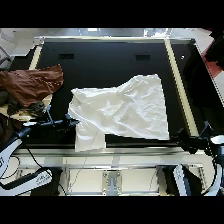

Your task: Fold the shirts.

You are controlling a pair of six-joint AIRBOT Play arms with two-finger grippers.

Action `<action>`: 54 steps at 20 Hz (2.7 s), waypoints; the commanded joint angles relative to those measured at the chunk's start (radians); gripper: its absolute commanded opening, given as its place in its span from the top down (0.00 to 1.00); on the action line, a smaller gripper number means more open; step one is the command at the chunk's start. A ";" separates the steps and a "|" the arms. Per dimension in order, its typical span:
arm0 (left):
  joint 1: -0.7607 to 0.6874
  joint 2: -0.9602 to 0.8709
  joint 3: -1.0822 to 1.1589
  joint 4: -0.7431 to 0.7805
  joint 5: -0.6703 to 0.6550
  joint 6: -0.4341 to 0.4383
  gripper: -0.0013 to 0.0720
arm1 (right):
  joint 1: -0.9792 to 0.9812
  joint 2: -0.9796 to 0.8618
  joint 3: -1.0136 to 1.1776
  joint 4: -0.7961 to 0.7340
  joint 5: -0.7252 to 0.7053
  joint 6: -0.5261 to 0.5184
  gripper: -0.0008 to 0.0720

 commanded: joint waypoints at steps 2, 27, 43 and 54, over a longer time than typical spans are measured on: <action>0.001 -0.001 0.001 -0.002 -0.003 0.001 0.96 | -0.208 0.000 -0.096 0.200 -0.021 -0.066 0.47; 0.002 -0.001 0.005 -0.002 0.011 0.011 0.96 | 0.054 -0.232 -0.140 0.575 -0.215 -0.352 0.97; 0.190 0.854 0.929 0.534 0.087 -0.187 0.97 | 0.096 0.338 1.271 0.178 0.118 -0.343 0.98; 0.033 0.220 1.235 0.583 -0.360 -0.355 0.97 | 0.185 -0.343 1.389 0.605 0.264 -0.352 0.97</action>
